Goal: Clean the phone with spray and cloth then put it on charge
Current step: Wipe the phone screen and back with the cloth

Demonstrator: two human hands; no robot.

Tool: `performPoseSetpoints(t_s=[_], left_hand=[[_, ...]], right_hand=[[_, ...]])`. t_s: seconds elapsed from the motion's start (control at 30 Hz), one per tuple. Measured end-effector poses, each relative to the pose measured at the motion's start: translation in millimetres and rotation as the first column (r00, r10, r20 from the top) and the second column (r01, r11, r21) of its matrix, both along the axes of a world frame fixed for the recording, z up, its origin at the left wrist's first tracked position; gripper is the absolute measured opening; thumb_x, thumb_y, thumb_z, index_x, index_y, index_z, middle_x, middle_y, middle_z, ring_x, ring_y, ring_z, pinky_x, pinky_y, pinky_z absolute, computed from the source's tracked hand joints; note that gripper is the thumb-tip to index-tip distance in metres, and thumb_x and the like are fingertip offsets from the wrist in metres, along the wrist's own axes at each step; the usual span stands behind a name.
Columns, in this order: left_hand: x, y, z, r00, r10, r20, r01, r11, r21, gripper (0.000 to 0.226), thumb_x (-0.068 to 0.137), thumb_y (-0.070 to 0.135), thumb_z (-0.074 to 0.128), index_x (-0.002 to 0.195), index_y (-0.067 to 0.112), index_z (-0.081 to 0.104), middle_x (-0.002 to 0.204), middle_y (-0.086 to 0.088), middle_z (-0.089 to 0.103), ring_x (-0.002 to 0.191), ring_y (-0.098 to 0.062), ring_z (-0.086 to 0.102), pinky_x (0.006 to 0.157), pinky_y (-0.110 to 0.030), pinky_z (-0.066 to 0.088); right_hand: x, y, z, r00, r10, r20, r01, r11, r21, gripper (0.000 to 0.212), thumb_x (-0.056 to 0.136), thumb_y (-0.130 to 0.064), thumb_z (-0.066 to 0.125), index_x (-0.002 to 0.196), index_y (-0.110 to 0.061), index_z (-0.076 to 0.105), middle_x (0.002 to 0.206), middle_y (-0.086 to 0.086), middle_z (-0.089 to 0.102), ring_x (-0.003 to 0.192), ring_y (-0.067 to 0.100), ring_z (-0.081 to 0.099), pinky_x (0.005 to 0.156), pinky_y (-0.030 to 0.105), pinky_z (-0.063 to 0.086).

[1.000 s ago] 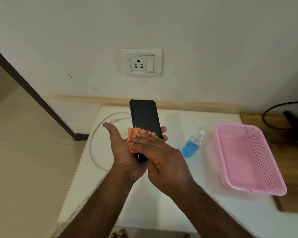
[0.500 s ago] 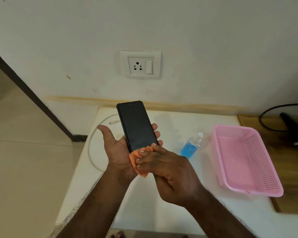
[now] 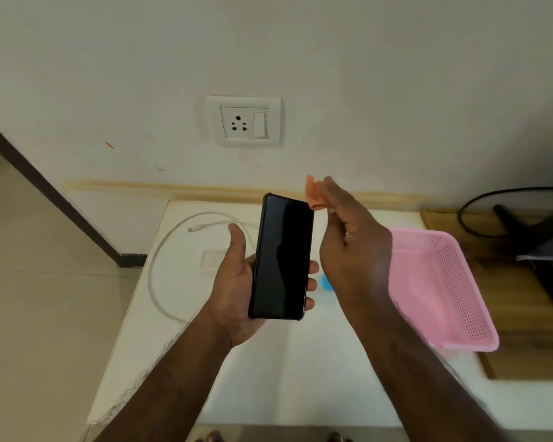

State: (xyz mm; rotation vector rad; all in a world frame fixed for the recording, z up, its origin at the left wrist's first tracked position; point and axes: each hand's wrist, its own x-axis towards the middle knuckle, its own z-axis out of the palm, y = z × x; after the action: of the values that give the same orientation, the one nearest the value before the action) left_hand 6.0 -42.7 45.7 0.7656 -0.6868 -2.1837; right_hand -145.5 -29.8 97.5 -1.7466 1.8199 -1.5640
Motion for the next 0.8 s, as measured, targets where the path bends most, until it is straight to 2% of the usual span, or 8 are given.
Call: performPoseSetpoints(t_s=[0.07, 0.13, 0.23, 0.33, 0.47, 0.57, 0.73, 0.8], left_hand=[[-0.1, 1.7, 0.7, 1.0, 0.003, -0.018, -0.003, 1.0, 0.005, 0.092, 0.08, 0.087, 0.02, 0.123, 0.023, 0.07, 0.123, -0.02, 0.068, 0.103, -0.039, 0.068, 0.089, -0.055, 0.055], [1.3, 1.4, 1.4, 0.999, 0.028, -0.027, -0.028, 0.999, 0.017, 0.089, 0.081, 0.086, 0.022, 0.119, 0.024, 0.073, 0.12, -0.017, 0.071, 0.103, -0.038, 0.069, 0.09, -0.057, 0.055], [4.0, -1.2, 0.3, 0.996, 0.084, -0.02, -0.083, 0.996, 0.036, 0.089, 0.082, 0.086, 0.024, 0.12, 0.022, 0.072, 0.12, -0.016, 0.071, 0.106, -0.037, 0.069, 0.087, -0.055, 0.056], [7.2, -5.7, -1.9, 0.988, 0.155, 0.007, -0.155, 0.986, 0.058, 0.09, 0.081, 0.087, 0.023, 0.121, 0.024, 0.072, 0.122, -0.014, 0.071, 0.109, -0.033, 0.069, 0.084, -0.046, 0.058], [11.9, -11.5, -2.8, 0.971, 0.24, -0.007, -0.238, 0.966, 0.096, 0.09, 0.081, 0.087, 0.023, 0.121, 0.023, 0.073, 0.124, -0.012, 0.07, 0.113, -0.031, 0.068, 0.083, -0.043, 0.06], [14.2, -13.9, -4.7, 0.955, 0.296, -0.004, -0.293, 0.948, 0.123, 0.09, 0.081, 0.086, 0.026, 0.122, 0.02, 0.072, 0.125, -0.014, 0.07, 0.111, -0.032, 0.069, 0.079, -0.043, 0.06], [15.0, -17.1, -8.1, 0.927, 0.375, 0.011, -0.372, 0.917, 0.145, 0.094, 0.079, 0.086, 0.032, 0.129, 0.014, 0.066, 0.129, -0.02, 0.066, 0.11, -0.039, 0.068, 0.076, -0.051, 0.06], [16.3, -18.3, -10.4, 0.921, 0.39, -0.008, -0.385, 0.912, 0.141, 0.095, 0.081, 0.087, 0.028, 0.128, 0.014, 0.067, 0.126, -0.022, 0.066, 0.111, -0.04, 0.067, 0.079, -0.054, 0.058]], right_hand=[[-0.7, 0.6, -5.2, 0.992, 0.089, -0.088, -0.083, 0.994, 0.07, 0.057, 0.092, 0.01, 0.047, 0.137, -0.024, 0.057, 0.136, -0.01, 0.059, 0.128, 0.013, 0.055, 0.096, 0.045, 0.054], [-0.7, 2.9, -11.6, 0.975, 0.159, -0.156, -0.137, 0.98, 0.144, 0.066, 0.086, 0.014, 0.047, 0.14, -0.023, 0.055, 0.145, -0.015, 0.046, 0.134, 0.013, 0.048, 0.093, 0.047, 0.055], [3.9, 6.0, -18.1, 0.953, 0.157, -0.258, -0.122, 0.981, 0.148, 0.068, 0.076, 0.017, 0.048, 0.135, -0.015, 0.06, 0.144, -0.002, 0.051, 0.133, 0.017, 0.049, 0.109, 0.039, 0.042], [12.3, 9.9, -21.2, 0.92, 0.208, -0.334, -0.149, 0.97, 0.193, 0.066, 0.074, 0.018, 0.05, 0.132, -0.01, 0.062, 0.14, 0.005, 0.056, 0.131, 0.016, 0.049, 0.112, 0.031, 0.032], [18.0, 14.1, -22.4, 0.881, 0.325, -0.345, -0.18, 0.903, 0.391, 0.063, 0.084, 0.01, 0.053, 0.139, -0.019, 0.056, 0.147, -0.005, 0.047, 0.138, 0.02, 0.037, 0.108, 0.033, 0.035], [19.7, 15.6, -21.5, 0.835, 0.425, -0.349, -0.221, 0.841, 0.494, 0.063, 0.091, 0.004, 0.052, 0.147, -0.023, 0.044, 0.153, -0.01, 0.036, 0.145, 0.018, 0.029, 0.118, 0.034, 0.028], [25.0, 25.8, -23.3, 0.813, 0.465, -0.351, -0.229, 0.809, 0.542, 0.061, 0.095, -0.003, 0.056, 0.149, -0.025, 0.037, 0.155, -0.013, 0.029, 0.145, 0.007, 0.025, 0.117, 0.021, 0.016], [28.3, 31.8, -26.2, 0.822, 0.445, -0.354, -0.226, 0.827, 0.515, 0.062, 0.093, -0.002, 0.06, 0.147, -0.024, 0.041, 0.153, -0.013, 0.033, 0.142, 0.006, 0.028, 0.114, 0.02, 0.019]])
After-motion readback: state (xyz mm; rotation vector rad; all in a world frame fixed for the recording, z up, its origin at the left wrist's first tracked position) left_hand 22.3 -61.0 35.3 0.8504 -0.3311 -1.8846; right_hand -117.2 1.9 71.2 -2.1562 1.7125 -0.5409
